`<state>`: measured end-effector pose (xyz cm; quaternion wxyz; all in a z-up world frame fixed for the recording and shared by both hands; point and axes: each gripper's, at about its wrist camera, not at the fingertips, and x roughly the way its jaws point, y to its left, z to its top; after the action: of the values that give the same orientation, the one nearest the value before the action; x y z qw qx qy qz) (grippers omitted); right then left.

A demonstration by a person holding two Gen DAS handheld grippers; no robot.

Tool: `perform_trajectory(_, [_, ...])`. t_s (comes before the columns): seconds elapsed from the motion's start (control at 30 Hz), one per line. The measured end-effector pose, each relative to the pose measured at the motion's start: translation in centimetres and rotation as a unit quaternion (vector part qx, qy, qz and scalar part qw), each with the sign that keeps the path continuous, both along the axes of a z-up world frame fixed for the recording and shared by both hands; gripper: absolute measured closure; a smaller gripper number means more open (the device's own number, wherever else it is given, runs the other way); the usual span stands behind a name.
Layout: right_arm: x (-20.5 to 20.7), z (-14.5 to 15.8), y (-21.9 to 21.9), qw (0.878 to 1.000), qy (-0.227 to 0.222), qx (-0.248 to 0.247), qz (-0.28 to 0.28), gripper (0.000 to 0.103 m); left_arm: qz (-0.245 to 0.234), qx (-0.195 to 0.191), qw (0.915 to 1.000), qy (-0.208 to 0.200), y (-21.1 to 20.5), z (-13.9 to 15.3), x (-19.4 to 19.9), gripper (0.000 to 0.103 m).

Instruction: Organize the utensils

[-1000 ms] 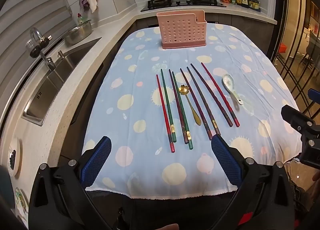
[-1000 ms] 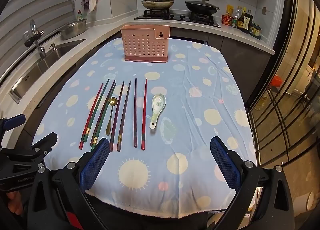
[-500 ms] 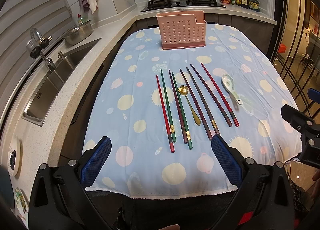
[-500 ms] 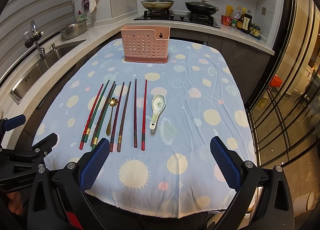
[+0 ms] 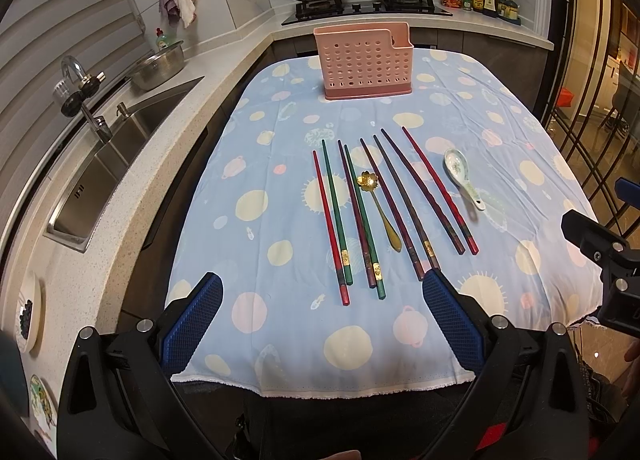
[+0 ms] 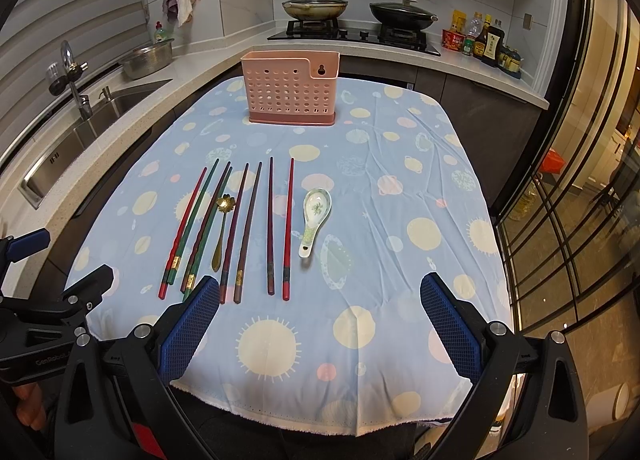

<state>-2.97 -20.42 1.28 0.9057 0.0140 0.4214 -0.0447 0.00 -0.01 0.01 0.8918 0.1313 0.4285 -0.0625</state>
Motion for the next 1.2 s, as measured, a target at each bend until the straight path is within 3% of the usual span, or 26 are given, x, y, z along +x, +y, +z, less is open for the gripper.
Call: perform_trajectory(1.2, [-0.02, 0.1, 0.07, 1.0, 0.002, 0.002, 0.0, 0.007, 0.001, -0.001, 1.0, 0.001, 0.45, 0.55, -0.16, 0.007])
